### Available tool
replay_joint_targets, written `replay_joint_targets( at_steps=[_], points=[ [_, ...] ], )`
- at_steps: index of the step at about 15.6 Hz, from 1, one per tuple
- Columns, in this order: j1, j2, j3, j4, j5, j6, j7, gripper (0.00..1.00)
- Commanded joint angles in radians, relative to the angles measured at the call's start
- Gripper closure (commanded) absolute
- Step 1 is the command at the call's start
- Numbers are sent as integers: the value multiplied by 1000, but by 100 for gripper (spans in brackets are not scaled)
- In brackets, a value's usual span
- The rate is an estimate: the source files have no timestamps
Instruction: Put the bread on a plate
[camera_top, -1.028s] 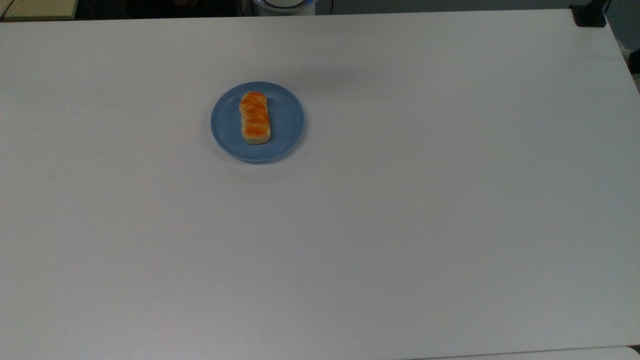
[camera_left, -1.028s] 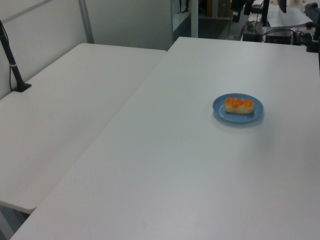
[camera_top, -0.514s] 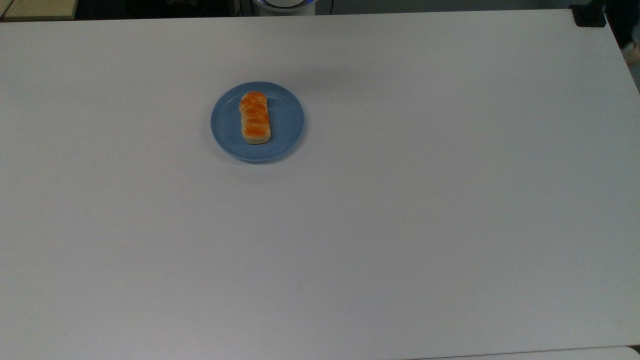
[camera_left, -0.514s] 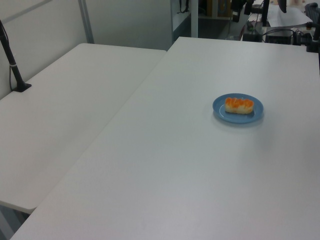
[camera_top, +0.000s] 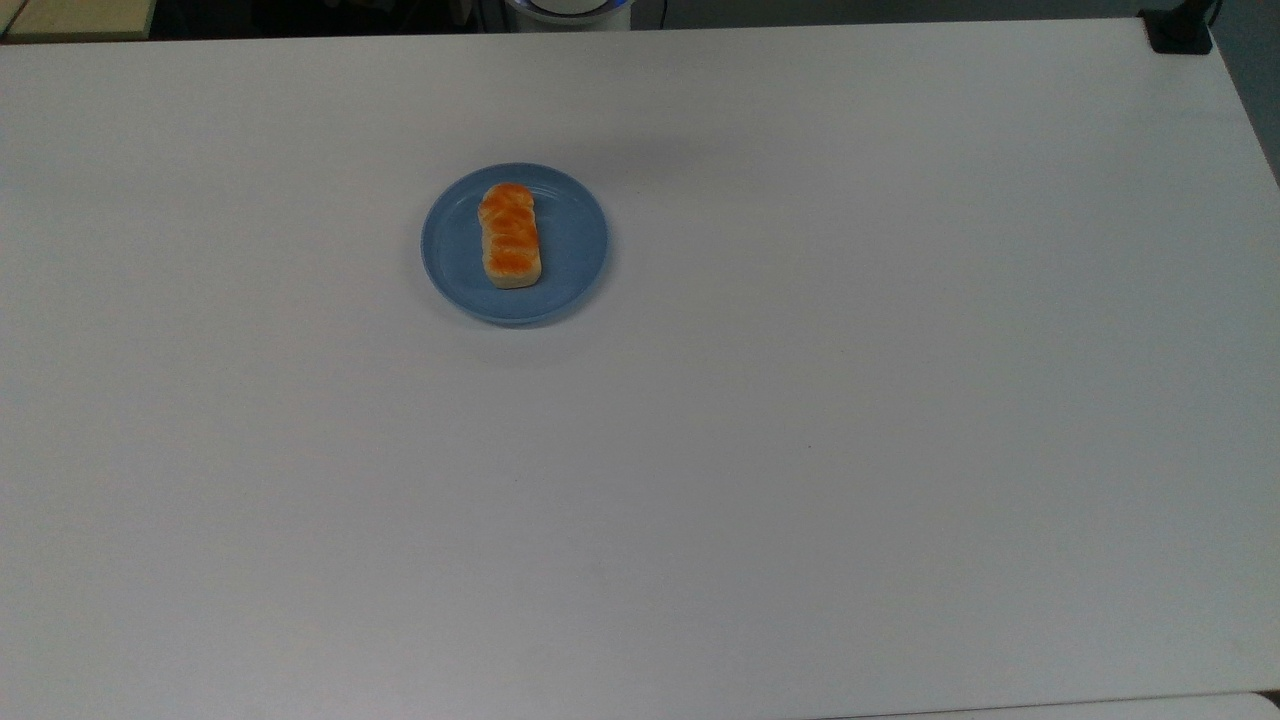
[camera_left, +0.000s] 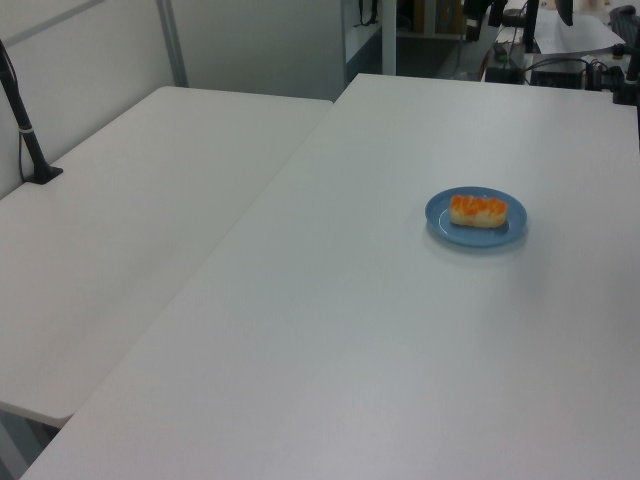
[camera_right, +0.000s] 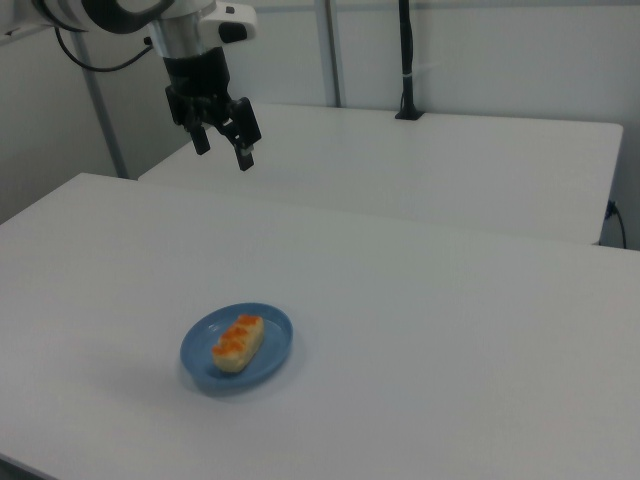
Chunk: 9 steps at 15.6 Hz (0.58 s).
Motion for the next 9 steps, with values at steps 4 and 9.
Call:
replay_joint_targets(
  at_steps=[4,9],
  points=[
    [-3,7,-9,10,33,9,-76,0],
    [-2,10,-4,10,42,12,-66,0]
  ],
)
